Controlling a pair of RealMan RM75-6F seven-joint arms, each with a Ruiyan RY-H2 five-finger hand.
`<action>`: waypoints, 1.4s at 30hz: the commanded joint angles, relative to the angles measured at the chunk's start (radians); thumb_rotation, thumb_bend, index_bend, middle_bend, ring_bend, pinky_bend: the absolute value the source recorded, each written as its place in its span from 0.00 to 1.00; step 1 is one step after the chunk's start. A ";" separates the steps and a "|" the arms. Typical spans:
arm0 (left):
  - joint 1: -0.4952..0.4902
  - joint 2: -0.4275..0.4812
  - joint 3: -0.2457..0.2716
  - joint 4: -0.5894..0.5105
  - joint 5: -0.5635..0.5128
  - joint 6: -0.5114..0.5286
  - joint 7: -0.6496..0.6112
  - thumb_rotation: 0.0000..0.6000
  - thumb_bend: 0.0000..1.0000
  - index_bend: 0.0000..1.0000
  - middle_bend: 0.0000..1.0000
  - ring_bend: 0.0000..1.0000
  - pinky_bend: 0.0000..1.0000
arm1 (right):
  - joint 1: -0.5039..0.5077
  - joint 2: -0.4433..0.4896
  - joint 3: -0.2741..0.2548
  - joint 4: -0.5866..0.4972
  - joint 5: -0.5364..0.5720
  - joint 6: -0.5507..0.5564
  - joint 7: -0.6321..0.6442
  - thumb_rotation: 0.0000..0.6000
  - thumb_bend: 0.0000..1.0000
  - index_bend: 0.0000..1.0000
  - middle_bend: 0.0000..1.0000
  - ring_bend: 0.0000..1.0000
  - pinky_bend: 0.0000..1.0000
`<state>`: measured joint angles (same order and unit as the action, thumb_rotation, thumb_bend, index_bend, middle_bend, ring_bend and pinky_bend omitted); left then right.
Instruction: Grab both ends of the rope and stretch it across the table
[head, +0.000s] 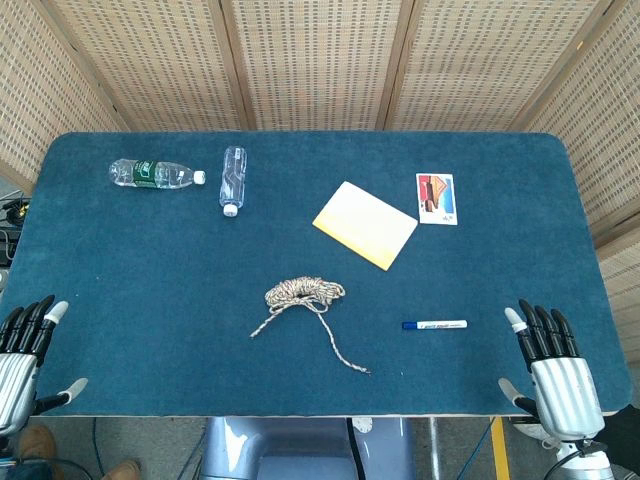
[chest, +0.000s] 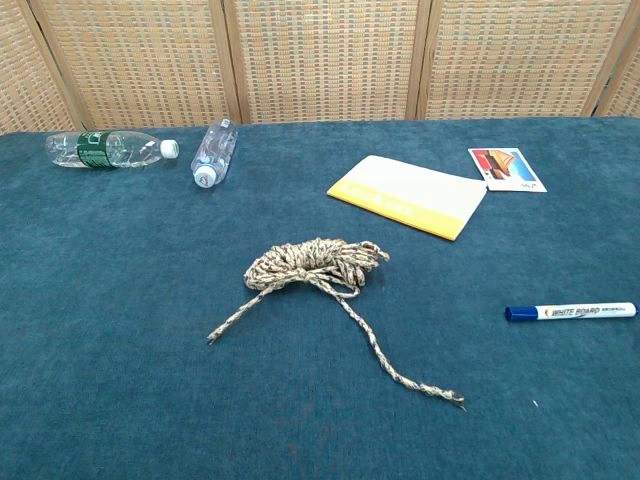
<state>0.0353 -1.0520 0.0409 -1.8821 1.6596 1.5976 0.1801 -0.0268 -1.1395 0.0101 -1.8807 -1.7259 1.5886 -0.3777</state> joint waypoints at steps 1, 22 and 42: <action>0.001 0.000 0.000 0.000 0.000 0.001 0.000 1.00 0.00 0.00 0.00 0.00 0.00 | 0.001 0.002 -0.001 0.000 0.002 -0.004 0.000 1.00 0.00 0.00 0.00 0.00 0.00; -0.027 -0.039 -0.027 -0.009 -0.059 -0.055 0.085 1.00 0.00 0.00 0.00 0.00 0.00 | 0.336 -0.016 0.017 0.055 -0.020 -0.468 0.272 1.00 0.00 0.31 0.00 0.00 0.00; -0.061 -0.094 -0.052 -0.004 -0.147 -0.108 0.191 1.00 0.00 0.00 0.00 0.00 0.00 | 0.541 -0.279 0.076 0.168 0.255 -0.741 0.063 1.00 0.23 0.38 0.00 0.00 0.00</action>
<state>-0.0254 -1.1456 -0.0112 -1.8867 1.5133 1.4898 0.3703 0.5022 -1.3910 0.0812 -1.7314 -1.4949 0.8531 -0.2835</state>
